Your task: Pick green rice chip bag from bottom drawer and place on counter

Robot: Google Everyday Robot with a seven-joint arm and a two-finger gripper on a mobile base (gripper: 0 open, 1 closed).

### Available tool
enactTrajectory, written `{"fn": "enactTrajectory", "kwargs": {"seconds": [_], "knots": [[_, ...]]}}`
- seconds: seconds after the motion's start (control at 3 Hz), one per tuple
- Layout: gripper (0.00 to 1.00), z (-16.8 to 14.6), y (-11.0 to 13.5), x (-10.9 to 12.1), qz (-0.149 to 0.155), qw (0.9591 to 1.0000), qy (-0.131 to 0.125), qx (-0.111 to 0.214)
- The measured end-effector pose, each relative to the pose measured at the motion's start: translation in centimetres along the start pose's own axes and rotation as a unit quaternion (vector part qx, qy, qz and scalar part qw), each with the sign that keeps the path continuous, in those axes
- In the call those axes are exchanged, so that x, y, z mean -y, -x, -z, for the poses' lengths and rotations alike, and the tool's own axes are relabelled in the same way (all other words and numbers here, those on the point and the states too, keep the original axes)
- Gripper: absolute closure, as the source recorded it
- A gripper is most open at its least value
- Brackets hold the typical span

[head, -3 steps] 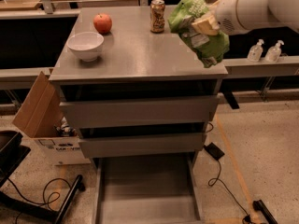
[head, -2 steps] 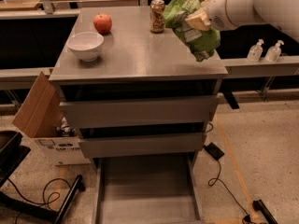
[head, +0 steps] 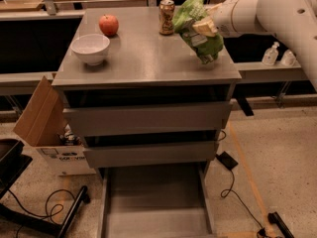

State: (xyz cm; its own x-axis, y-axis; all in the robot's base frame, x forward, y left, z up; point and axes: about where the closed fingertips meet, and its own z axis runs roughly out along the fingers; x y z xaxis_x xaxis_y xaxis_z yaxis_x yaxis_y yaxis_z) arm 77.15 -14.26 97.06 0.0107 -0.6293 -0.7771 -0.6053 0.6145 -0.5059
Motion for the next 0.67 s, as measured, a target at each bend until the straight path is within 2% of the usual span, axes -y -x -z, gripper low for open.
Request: {"fn": "enactTrajectory", "kwargs": {"seconds": [0.33,0.67], "knots": [[0.55,-0.35,-0.36,0.2,-0.001,1.0,-0.001,0.001],[0.32,-0.51,-0.4,0.07,-0.001,1.0,0.001,0.002]]}}
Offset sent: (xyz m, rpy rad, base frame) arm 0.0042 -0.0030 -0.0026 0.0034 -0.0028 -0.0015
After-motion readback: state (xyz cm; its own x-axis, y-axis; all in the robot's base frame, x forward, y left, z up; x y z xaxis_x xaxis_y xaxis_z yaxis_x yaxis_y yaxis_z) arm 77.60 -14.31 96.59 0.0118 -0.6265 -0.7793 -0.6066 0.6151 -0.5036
